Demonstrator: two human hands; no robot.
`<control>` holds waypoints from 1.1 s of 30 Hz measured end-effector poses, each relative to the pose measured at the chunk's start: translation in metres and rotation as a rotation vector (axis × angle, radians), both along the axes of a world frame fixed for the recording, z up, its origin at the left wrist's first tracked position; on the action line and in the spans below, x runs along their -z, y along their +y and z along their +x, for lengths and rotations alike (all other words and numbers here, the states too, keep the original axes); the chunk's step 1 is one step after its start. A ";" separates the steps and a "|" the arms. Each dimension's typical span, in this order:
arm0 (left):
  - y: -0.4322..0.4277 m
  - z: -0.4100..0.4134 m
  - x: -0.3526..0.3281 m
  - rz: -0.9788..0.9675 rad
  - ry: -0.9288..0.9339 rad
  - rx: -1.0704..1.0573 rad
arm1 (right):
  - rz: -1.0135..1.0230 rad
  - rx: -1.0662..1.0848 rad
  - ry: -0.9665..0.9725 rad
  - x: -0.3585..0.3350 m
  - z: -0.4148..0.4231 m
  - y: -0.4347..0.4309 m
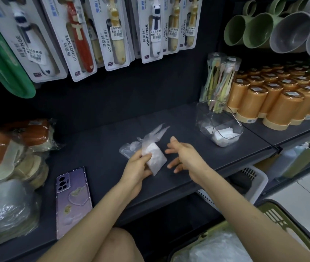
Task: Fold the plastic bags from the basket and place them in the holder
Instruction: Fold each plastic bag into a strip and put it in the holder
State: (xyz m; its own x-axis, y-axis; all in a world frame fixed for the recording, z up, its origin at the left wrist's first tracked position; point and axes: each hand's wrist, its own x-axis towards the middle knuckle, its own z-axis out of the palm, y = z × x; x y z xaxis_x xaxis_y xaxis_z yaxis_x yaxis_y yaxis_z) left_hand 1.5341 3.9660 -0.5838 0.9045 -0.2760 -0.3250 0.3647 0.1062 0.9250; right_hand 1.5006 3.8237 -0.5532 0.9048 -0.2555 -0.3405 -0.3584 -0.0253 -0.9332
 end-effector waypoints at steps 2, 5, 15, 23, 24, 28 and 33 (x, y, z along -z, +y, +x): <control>0.003 0.002 0.001 -0.030 0.019 0.024 | -0.058 -0.034 0.005 0.007 0.002 0.002; 0.006 0.006 0.001 -0.083 0.048 0.062 | -0.114 -0.070 -0.031 0.015 0.004 0.004; 0.020 0.020 -0.004 -0.173 0.100 0.188 | -0.160 -0.194 0.095 0.023 0.004 -0.008; 0.017 0.049 -0.008 0.138 -0.102 0.011 | -0.273 -0.313 0.164 0.022 0.005 -0.019; 0.015 0.051 -0.007 0.172 -0.118 -0.013 | -0.296 -0.327 0.177 0.022 0.006 -0.020; 0.008 0.056 0.002 0.364 -0.226 -0.085 | -0.374 -0.354 0.203 0.021 0.005 -0.026; 0.004 0.051 0.009 0.491 -0.317 -0.101 | -0.515 -0.423 0.215 0.016 0.002 -0.034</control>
